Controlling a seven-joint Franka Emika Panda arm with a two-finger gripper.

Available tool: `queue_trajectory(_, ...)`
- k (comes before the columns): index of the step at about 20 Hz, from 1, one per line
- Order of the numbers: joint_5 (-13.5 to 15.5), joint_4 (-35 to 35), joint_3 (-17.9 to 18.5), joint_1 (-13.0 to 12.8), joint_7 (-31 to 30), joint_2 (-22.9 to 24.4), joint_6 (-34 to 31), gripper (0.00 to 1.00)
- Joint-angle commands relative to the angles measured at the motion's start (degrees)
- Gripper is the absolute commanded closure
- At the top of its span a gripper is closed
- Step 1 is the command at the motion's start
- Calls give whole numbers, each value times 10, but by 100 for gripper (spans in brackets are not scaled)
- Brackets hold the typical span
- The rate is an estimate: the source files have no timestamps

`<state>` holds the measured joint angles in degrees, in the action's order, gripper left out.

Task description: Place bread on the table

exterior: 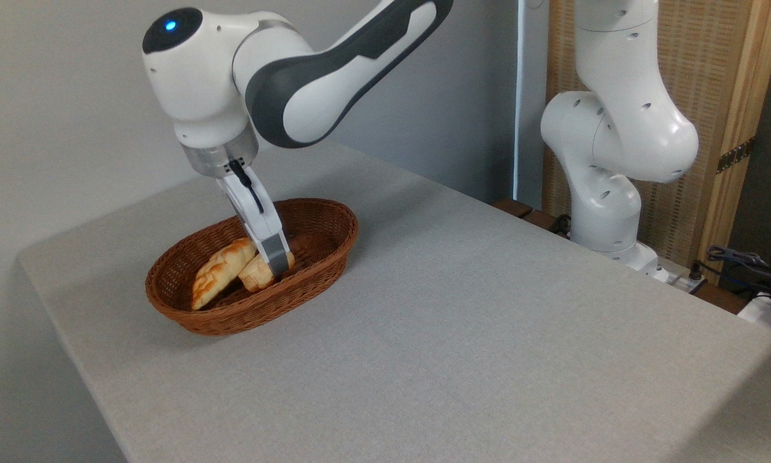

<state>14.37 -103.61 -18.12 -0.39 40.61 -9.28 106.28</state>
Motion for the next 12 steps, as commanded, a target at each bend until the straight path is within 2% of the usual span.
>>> queue_trajectory(1, 1, -3, -8, 1, 0, -9, -4, 0)
queue_trajectory(3, -1, -3, -15, 0, -1, -14, -4, 0)
queue_trajectory(4, -12, -3, -16, 0, -2, -15, -4, 5)
queue_trajectory(5, -26, -3, -17, -1, -4, -17, -3, 20)
queue_trajectory(6, -30, -3, -18, -2, -4, -19, -4, 28)
queue_trajectory(8, -34, -2, -18, -2, -5, -20, -4, 64)
queue_trajectory(9, -34, -2, -18, -2, -4, -20, -4, 69)
queue_trajectory(12, -34, -2, -18, -2, -2, -20, -3, 68)
